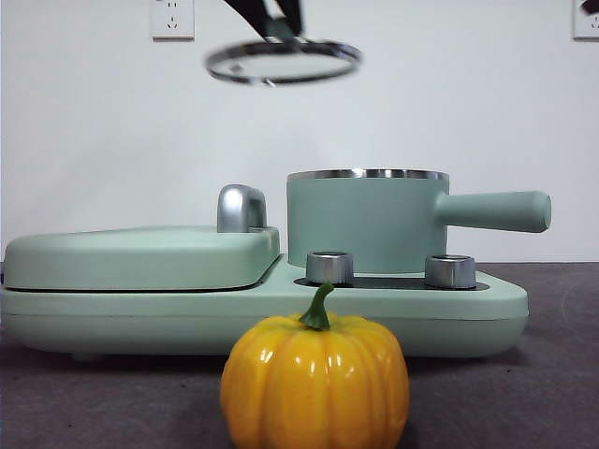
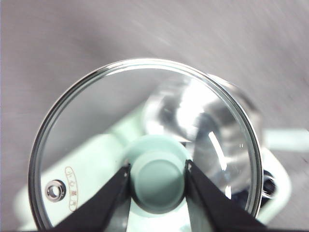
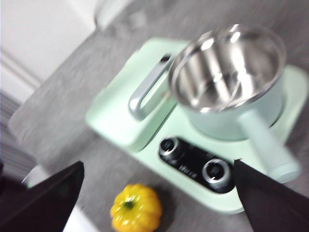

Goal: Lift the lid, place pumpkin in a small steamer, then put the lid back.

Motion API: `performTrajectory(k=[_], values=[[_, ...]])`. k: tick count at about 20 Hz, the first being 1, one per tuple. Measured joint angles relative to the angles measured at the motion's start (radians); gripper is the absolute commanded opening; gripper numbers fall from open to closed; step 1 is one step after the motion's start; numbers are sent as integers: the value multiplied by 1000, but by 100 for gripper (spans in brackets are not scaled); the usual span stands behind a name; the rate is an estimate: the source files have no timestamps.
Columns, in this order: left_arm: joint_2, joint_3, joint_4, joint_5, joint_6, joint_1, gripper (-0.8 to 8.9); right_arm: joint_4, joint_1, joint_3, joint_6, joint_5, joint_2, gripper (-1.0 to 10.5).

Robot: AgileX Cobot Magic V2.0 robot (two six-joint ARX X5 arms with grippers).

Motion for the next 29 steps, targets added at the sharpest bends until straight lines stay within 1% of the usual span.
performTrajectory(k=[3, 9, 10, 12, 13, 16, 19, 23, 24, 25, 29], values=[[-55, 0, -14, -2, -9, 69, 15, -26, 165, 37, 39, 77, 77, 491], [-139, 0, -14, -2, -38, 212, 15, -61, 566, 140, 112, 343, 274, 499], [-145, 1, -14, -2, -41, 229, 15, -67, 618, 151, 121, 371, 314, 518], [-148, 1, -14, -2, -48, 253, 15, -70, 697, 164, 139, 409, 388, 600], [-148, 1, -14, -2, -51, 261, 15, -73, 730, 164, 149, 423, 424, 610], [-148, 1, -14, -2, -52, 270, 15, -101, 798, 164, 167, 479, 531, 611], [-148, -16, -14, -2, -52, 270, 15, -119, 831, 164, 171, 546, 632, 614], [-148, -48, -14, -2, -52, 270, 15, -117, 837, 164, 171, 548, 745, 619], [-148, -55, -14, -2, -52, 273, 15, -109, 837, 164, 172, 548, 773, 635], [-148, -60, -14, -2, -52, 274, 15, -97, 838, 164, 172, 548, 792, 651], [-148, -61, -14, -2, -52, 279, 15, -21, 838, 164, 173, 553, 855, 652]])
